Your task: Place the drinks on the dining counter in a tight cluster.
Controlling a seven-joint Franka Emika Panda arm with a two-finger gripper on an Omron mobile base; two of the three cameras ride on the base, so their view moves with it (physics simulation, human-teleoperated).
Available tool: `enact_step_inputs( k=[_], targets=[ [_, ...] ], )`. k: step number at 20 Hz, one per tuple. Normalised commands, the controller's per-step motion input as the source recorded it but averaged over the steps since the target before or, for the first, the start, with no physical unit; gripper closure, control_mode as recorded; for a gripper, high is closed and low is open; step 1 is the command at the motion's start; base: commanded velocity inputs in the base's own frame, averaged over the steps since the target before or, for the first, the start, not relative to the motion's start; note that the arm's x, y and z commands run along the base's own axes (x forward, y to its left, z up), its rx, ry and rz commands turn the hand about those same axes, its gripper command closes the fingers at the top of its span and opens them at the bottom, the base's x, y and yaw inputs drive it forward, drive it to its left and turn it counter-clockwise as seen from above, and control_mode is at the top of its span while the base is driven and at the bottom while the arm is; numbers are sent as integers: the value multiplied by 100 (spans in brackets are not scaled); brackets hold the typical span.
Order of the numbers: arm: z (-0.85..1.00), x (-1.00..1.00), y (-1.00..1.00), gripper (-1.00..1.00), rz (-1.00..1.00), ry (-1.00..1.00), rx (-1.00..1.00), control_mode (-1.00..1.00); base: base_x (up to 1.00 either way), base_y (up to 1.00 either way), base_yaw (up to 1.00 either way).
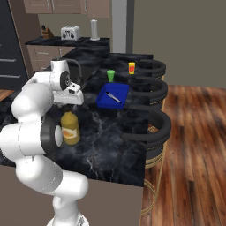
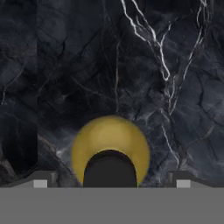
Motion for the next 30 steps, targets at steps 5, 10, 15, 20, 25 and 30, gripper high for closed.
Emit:
enact_step_inputs(
  k=[5,10,15,20,25,30],
  targets=[
    [72,-64,-19,-100,-1,-1,1,-100,0,0,0],
    [29,-100,-23,-100,-6,-14,8,-100,0,0,0],
    [25,-100,-17,-100,-2,-26,4,-100,0,0,0],
    [30,-100,-6,-100,0,-19,1,-100,0,0,0],
    [30,-100,0,-100,1,-13,0,-100,0,0,0],
    [15,-93,0,-100,4,-2,0,-100,0,0,0]
  ],
)
